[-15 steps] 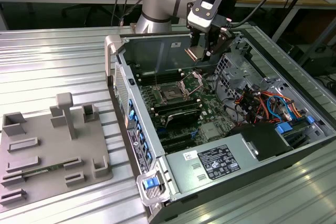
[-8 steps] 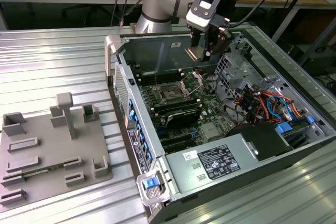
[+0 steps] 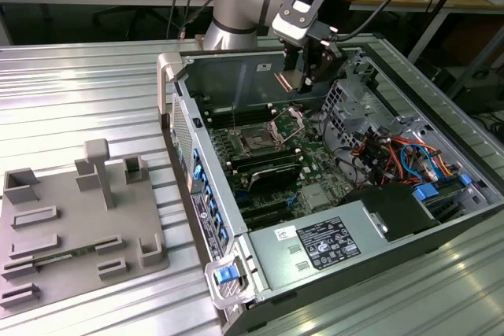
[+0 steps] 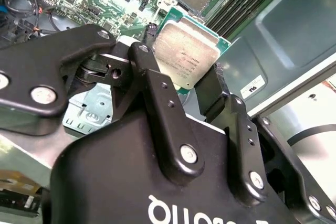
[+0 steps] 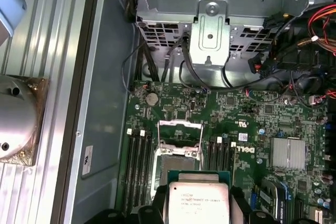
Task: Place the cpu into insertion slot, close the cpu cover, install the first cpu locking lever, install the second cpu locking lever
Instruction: 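Place the cpu into insertion slot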
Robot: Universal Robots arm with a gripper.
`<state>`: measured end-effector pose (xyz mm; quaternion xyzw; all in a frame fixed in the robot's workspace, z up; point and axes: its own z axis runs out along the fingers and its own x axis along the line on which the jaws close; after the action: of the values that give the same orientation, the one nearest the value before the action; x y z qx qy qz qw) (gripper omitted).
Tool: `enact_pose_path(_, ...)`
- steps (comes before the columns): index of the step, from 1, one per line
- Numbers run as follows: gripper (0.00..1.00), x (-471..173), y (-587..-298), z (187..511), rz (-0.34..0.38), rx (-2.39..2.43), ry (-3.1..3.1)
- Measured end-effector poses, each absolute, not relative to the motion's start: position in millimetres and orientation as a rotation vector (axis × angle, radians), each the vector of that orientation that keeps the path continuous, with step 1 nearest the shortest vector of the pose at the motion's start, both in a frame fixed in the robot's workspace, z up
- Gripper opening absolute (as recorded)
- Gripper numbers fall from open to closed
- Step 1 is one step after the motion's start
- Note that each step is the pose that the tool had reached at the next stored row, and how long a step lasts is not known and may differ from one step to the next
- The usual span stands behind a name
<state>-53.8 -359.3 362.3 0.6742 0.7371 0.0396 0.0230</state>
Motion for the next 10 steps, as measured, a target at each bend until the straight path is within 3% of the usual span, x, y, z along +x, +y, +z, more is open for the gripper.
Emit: enact_pose_path(10,0.55,-53.9,-359.3,360.5,0.117,2.252,2.112)
